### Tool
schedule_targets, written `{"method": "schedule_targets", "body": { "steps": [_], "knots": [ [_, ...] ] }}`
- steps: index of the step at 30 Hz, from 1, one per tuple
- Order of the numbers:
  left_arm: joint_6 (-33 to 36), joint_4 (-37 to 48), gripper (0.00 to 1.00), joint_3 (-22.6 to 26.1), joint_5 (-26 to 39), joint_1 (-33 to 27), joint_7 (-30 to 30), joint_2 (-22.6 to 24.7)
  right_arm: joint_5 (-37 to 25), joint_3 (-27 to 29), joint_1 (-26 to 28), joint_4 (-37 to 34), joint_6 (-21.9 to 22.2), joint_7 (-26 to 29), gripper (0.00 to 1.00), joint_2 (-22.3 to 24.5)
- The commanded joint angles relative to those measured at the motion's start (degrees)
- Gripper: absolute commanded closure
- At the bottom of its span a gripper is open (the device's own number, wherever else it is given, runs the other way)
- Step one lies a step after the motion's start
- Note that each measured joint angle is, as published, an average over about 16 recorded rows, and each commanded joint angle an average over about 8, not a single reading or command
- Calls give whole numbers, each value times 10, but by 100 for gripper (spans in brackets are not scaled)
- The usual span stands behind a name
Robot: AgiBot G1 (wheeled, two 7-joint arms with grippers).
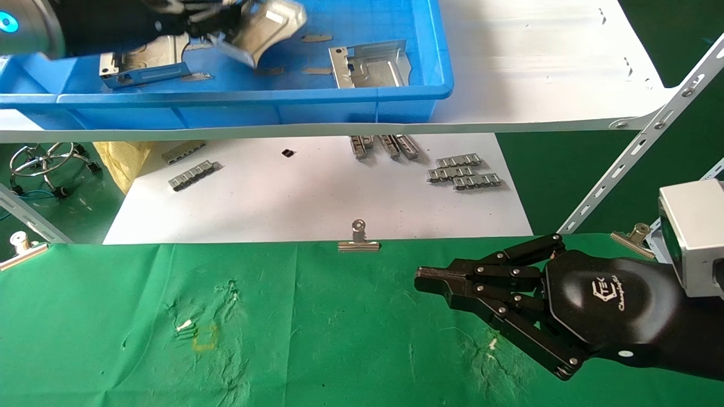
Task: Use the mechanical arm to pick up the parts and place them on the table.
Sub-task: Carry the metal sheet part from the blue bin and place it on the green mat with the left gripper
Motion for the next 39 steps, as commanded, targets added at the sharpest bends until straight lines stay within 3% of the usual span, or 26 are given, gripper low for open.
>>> {"method": "schedule_targets", "body": {
  "steps": [1, 3, 4, 19, 25, 33, 39],
  "knots": [
    [23, -7, 100, -9, -13, 1, 5, -8, 0, 0, 0, 0, 0, 0, 17, 0],
    [59, -14, 100, -15, -23, -1, 14, -18, 0, 0, 0, 0, 0, 0, 2, 0],
    [77, -18, 100, -18, -27, -2, 19, -23, 0, 0, 0, 0, 0, 0, 0, 0],
    [294, -67, 100, -27, -56, 14, 110, -74, 0, 0, 0, 0, 0, 0, 0, 0],
    [307, -170, 100, -9, -97, 66, 142, -119, 0, 0, 0, 0, 0, 0, 0, 0],
    [304, -396, 100, 59, -225, 186, 145, -243, 0, 0, 0, 0, 0, 0, 0, 0],
    [295, -437, 100, 117, -235, 241, 206, -291, 0, 0, 0, 0, 0, 0, 0, 0]
  ]
}}
